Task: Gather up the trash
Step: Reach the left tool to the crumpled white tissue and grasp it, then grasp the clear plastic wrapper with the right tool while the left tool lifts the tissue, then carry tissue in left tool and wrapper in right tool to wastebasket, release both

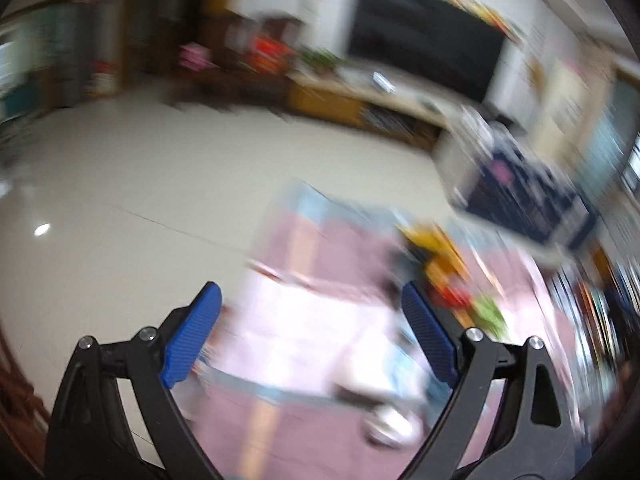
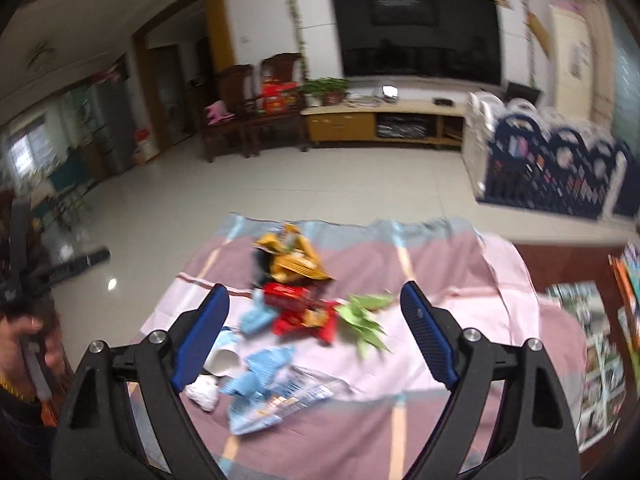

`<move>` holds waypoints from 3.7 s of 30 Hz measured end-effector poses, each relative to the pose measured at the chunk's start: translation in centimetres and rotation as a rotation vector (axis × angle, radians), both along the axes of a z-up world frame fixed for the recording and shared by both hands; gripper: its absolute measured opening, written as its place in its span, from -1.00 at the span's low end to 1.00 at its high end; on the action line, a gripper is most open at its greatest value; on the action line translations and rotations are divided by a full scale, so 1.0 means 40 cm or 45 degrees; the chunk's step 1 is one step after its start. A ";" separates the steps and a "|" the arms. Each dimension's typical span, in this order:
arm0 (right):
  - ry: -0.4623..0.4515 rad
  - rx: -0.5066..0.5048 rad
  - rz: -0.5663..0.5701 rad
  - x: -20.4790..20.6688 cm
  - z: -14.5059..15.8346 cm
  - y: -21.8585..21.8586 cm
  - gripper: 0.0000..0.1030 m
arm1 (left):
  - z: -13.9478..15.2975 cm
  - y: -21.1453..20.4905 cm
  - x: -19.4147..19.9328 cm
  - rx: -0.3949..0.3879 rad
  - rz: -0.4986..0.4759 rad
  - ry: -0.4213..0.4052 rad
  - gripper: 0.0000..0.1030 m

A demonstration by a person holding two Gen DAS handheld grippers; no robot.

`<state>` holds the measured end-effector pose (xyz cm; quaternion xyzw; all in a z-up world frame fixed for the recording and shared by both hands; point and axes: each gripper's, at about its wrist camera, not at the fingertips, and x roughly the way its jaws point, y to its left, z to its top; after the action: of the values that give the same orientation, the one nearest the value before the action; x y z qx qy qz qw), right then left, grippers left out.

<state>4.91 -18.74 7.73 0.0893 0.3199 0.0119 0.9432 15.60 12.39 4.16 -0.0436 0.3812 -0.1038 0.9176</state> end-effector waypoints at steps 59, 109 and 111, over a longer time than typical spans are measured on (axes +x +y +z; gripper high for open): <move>0.520 0.086 0.162 0.085 -0.267 0.022 0.66 | -0.087 -0.149 -0.055 0.134 -0.138 -0.094 -0.58; 0.244 0.055 0.160 0.116 -0.188 0.041 -0.84 | -0.094 -0.161 -0.057 0.110 -0.173 -0.106 -0.56; 0.242 0.053 0.160 0.115 -0.187 0.042 -0.84 | -0.093 -0.160 -0.057 0.107 -0.171 -0.106 -0.56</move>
<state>9.51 -17.04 0.24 0.0892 0.4126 0.0691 0.9039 13.32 6.01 0.44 0.0252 0.3489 -0.1509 0.9246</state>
